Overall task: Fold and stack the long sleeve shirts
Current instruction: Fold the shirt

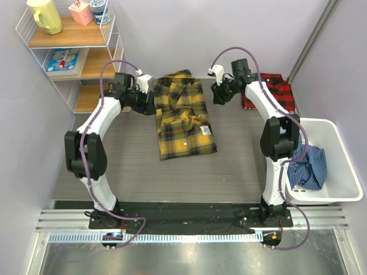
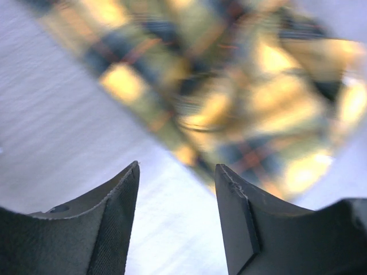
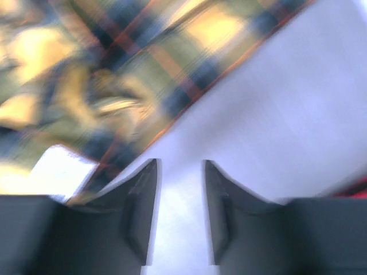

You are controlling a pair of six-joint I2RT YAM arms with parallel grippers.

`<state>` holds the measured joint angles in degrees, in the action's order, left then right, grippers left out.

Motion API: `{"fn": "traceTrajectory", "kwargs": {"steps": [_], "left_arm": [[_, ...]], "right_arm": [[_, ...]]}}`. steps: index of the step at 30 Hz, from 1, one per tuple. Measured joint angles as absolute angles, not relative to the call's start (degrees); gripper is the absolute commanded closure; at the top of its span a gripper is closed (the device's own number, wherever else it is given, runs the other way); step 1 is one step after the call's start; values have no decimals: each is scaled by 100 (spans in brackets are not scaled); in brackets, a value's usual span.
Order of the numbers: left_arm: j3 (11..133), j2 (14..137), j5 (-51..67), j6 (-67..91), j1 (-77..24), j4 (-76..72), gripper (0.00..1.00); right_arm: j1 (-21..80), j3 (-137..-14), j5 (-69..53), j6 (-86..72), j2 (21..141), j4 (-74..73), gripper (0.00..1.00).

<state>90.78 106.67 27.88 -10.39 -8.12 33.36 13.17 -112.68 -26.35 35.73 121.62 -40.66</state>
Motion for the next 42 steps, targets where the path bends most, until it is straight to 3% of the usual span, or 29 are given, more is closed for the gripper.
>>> {"fn": "traceTrajectory", "kwargs": {"steps": [2, 5, 12, 29, 42], "left_arm": [[8674, 10204, 2961, -919, -1000, 3297, 41], [8250, 9795, 3232, -742, -1404, 3249, 41], [8246, 10263, 3470, -283, -1647, 3096, 41], [8578, 10582, 3350, -156, -1573, 3017, 36], [9664, 11959, 3251, -836, -1778, 2985, 38]], "right_arm": [[1229, -11054, -3081, 3406, 11994, -4383, 72], [1339, -10713, -3627, 3262, 11854, -4731, 73], [1900, -10521, -4390, 2823, 12151, -4801, 73], [2119, -11074, -4560, 1094, 13430, -3417, 59], [2038, -11067, -3970, 753, 13675, -3181, 49]]}}
